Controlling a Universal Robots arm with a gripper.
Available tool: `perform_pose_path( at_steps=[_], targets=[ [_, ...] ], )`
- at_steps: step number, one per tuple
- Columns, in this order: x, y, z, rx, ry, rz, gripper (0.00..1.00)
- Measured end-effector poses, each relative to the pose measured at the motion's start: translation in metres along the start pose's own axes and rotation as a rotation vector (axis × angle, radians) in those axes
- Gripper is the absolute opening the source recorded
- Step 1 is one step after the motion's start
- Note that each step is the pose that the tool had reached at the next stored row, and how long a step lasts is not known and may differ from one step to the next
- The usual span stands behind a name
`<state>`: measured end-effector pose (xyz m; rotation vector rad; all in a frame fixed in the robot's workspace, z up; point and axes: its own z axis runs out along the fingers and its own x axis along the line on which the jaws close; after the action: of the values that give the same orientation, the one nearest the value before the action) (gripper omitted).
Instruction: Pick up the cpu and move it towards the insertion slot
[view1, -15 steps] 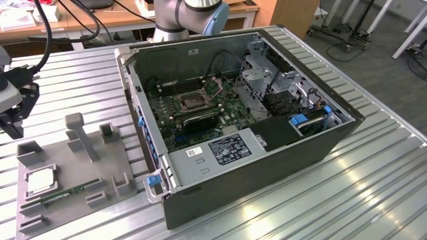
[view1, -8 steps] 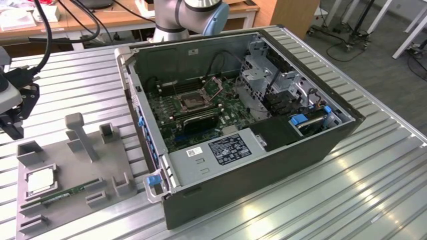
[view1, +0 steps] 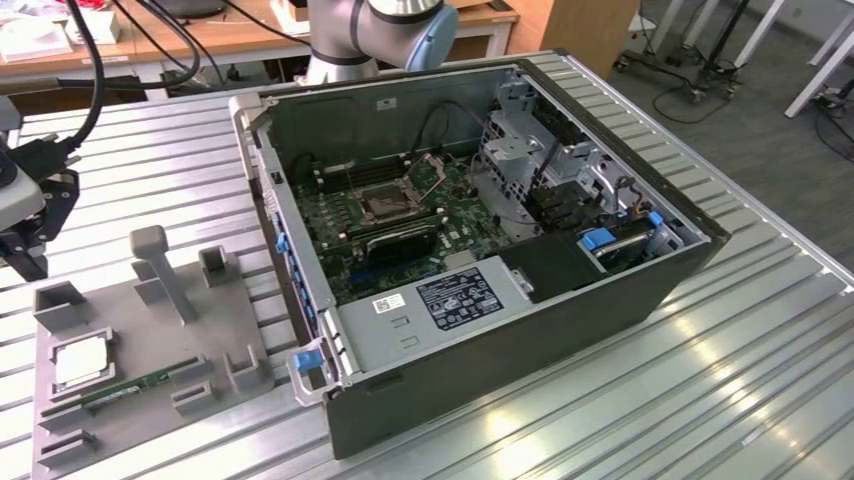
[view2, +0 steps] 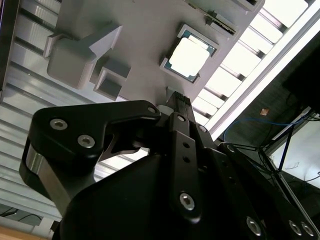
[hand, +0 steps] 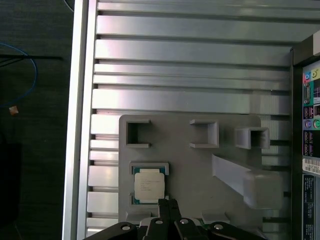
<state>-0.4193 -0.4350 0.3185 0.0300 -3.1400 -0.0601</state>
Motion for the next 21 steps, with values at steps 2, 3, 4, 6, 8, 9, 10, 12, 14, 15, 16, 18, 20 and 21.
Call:
perform_pose_path(
  at_steps=[2, 3, 4, 6, 8, 9, 10, 12, 14, 15, 16, 18, 20, 21],
  targets=[
    [0.0, 0.0, 0.0006, -0.0001, -0.0002, 0.0, 0.11],
    [0.0, 0.0, 0.0012, -0.0002, -0.0003, 0.0, 0.11],
    [0.0, -0.0001, 0.0019, -0.0001, -0.0002, 0.0, 0.11],
    [0.0, -0.0001, 0.0034, 0.0, -0.0001, 0.0, 0.11],
    [0.0, -0.0002, 0.0053, -0.0001, -0.0001, 0.0, 0.11],
    [0.0, -0.0002, 0.0063, 0.0, 0.0, 0.0, 0.11],
    [0.0, -0.0003, 0.0073, -0.0001, 0.0, 0.0, 0.11],
    [0.0, -0.0004, 0.0092, 0.0, 0.0, 0.0, 0.11],
    [0.0, -0.0004, 0.0114, 0.0, -0.0001, 0.0, 0.11],
    [0.0, -0.0005, 0.0125, 0.0, -0.0001, 0.0, 0.11],
    [0.0, -0.0005, 0.0137, 0.0, 0.0, 0.0, 0.11],
    [0.0, -0.0006, 0.0161, 0.0, 0.0, 0.0, 0.11],
    [0.0, -0.0007, 0.0182, 0.0, 0.0, 0.0, 0.11],
    [0.0, -0.0007, 0.0191, 0.0001, 0.0, 0.0, 0.11]
  ],
)
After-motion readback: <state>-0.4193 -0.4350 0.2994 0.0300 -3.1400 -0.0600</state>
